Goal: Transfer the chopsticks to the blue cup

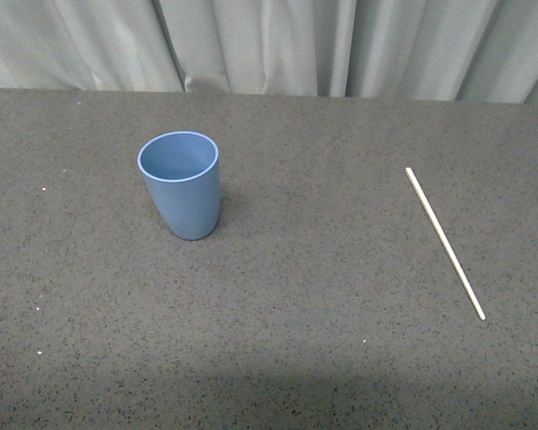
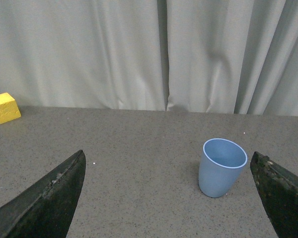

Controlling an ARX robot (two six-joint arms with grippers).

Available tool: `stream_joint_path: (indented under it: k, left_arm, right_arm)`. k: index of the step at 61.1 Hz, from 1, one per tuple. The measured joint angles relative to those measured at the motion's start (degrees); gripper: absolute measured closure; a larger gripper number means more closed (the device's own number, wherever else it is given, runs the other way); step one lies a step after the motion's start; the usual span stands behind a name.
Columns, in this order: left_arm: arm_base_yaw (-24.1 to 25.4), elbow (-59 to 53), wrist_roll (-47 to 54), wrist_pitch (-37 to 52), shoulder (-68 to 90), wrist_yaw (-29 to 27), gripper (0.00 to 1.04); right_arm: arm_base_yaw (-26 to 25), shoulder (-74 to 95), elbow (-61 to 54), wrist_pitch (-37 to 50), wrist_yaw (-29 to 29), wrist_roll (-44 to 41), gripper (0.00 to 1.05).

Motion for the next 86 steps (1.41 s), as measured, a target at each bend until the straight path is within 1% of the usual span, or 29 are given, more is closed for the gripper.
stream_joint_path:
  k: [51, 53, 55, 57, 58, 61, 65, 67, 70, 74, 82, 86]
  left_arm:
    - [0.0, 0.0, 0.0, 0.0, 0.0, 0.02, 0.07]
    - [0.0, 0.0, 0.0, 0.0, 0.0, 0.0, 0.07]
    - [0.0, 0.0, 0.0, 0.0, 0.0, 0.0, 0.07]
    - [0.0, 0.0, 0.0, 0.0, 0.0, -0.11, 0.07]
    - [0.0, 0.0, -0.02, 0.0, 0.0, -0.11, 0.07]
    - [0.0, 0.0, 0.0, 0.0, 0.0, 0.04, 0.07]
    - [0.0, 0.0, 0.0, 0.0, 0.0, 0.02, 0.07]
    - [0.0, 0.0, 0.0, 0.0, 0.0, 0.02, 0.07]
    - [0.0, 0.0, 0.0, 0.0, 0.0, 0.02, 0.07]
    - [0.0, 0.0, 0.0, 0.0, 0.0, 0.0, 0.07]
    - [0.0, 0.0, -0.02, 0.0, 0.0, 0.0, 0.07]
    - [0.0, 0.0, 0.0, 0.0, 0.0, 0.02, 0.07]
  right_arm:
    - [0.0, 0.0, 0.0, 0.0, 0.0, 0.0, 0.09]
    - [1.22, 0.92, 0.0, 1.09, 3.41, -1.51, 0.09]
    - [3.04, 3.19, 0.07, 3.76, 9.51, -4.35, 0.09]
    - [4.09, 6.82, 0.42, 7.1, 13.09, -6.16, 0.09]
    - [4.31, 9.73, 0.85, 9.31, 13.46, -7.28, 0.09]
    - [4.26, 16.7, 2.43, 13.53, 12.46, -8.2, 0.09]
    - [4.0, 29.92, 7.13, 19.23, 8.68, -8.26, 0.09]
    - [3.87, 35.43, 9.66, 20.02, 6.69, -7.98, 0.09]
    - [3.85, 44.22, 14.27, 19.91, 3.28, -7.04, 0.09]
    - [4.26, 55.67, 21.03, 16.9, -0.33, -6.16, 0.09]
    - [5.46, 72.32, 32.59, 13.09, -3.69, -4.61, 0.09]
    - [5.73, 79.21, 38.75, 9.33, -4.48, -4.07, 0.09]
